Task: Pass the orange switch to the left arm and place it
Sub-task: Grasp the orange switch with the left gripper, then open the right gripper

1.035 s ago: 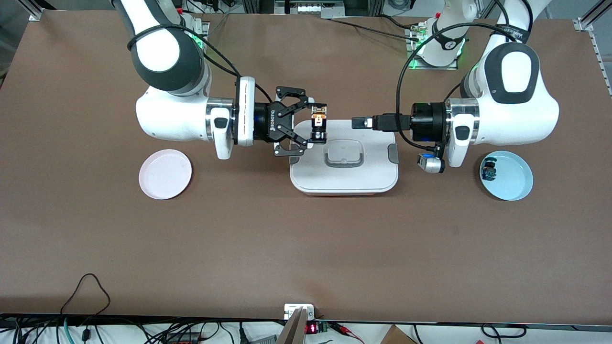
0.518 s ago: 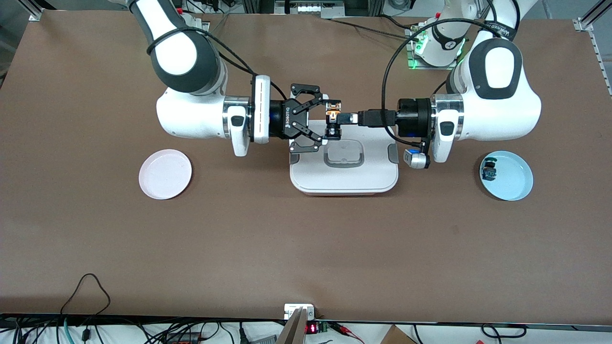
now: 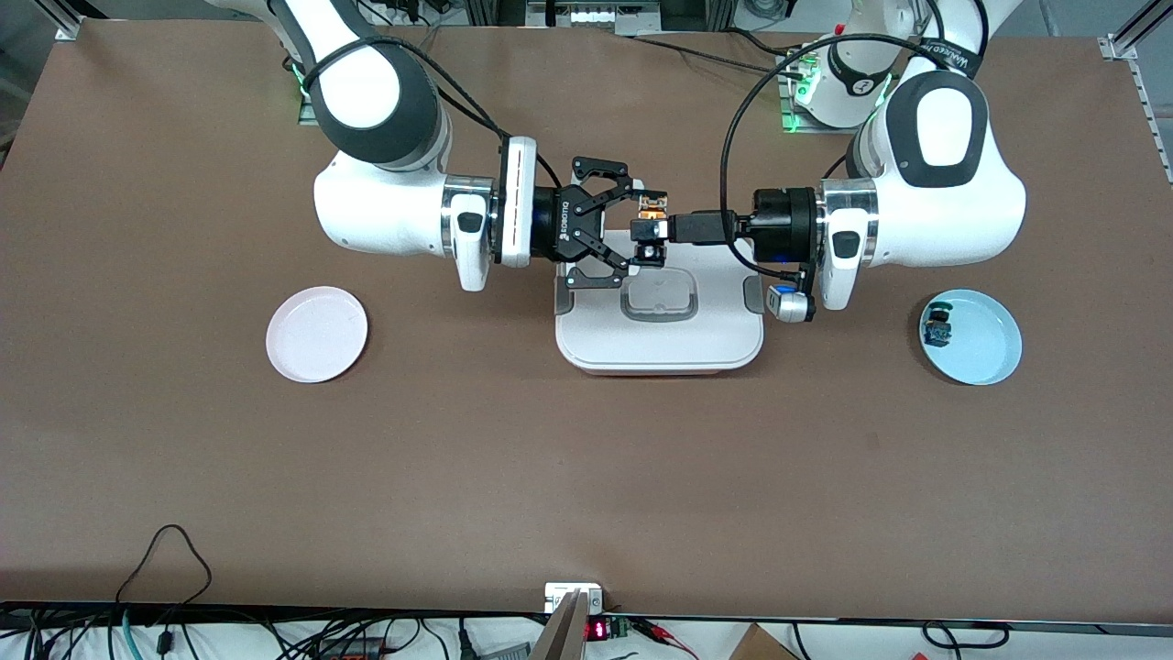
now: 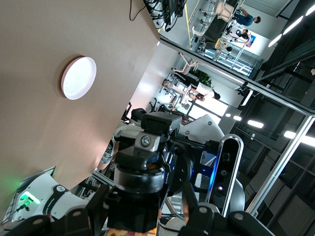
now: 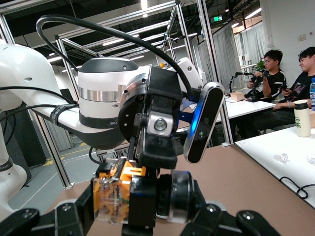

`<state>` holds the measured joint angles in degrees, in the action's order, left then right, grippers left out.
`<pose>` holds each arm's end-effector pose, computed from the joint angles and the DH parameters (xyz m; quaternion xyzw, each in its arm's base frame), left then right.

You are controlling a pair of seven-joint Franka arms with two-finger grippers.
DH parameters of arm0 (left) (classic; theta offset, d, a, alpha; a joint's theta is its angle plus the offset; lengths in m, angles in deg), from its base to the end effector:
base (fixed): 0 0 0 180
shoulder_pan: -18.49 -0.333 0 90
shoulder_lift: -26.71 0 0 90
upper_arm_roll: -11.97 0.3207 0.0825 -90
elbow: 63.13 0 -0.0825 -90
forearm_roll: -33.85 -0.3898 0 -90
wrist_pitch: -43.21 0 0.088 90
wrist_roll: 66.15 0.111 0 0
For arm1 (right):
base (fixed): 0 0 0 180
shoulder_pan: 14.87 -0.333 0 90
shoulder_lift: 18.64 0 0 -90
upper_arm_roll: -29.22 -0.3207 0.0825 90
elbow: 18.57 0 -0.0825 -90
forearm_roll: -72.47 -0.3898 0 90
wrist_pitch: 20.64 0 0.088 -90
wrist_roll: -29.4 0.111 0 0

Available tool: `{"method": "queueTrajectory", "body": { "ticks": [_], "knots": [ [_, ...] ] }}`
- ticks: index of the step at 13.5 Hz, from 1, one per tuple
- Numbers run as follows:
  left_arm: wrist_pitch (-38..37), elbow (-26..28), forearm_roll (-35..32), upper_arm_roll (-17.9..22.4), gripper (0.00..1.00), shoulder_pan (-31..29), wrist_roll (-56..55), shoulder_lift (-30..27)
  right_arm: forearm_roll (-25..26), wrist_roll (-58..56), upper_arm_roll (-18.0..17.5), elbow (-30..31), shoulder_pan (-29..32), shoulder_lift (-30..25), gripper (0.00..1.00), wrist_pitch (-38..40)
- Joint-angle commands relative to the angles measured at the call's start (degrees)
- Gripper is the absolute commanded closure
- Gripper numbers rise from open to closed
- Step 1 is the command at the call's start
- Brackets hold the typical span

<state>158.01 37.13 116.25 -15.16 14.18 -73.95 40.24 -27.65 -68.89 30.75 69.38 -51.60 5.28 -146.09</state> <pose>0.5882 -0.2882 0.5073 0.7463 0.1719 -0.1643 0.6217 0.5696 0.4532 0.4795 -0.5900 -0.4447 -0.4160 0.5301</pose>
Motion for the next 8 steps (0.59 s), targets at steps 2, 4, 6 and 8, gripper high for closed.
{"method": "queueTrajectory", "body": {
  "ticks": [2,4,6,8],
  "knots": [
    [0.3,0.1,1.5,-0.1,0.48,-0.4,0.9,-0.1,-1.4,-0.2,0.8,-1.4,-0.9,0.7,1.00,-0.4],
    [0.0,0.2,1.4,-0.1,0.87,-0.5,2.3,0.0,-1.4,-0.2,0.8,-1.4,-0.9,0.7,1.00,-0.3],
    [0.0,0.1,1.3,-0.1,1.00,-0.5,3.8,0.7,-1.4,-0.2,1.3,-1.4,-0.9,0.7,1.00,-0.3],
    [-0.1,-0.1,1.3,-0.1,1.00,-0.6,3.7,0.7,-1.4,-0.2,1.4,-1.4,-1.0,0.7,1.00,-0.3]
  ]
}}
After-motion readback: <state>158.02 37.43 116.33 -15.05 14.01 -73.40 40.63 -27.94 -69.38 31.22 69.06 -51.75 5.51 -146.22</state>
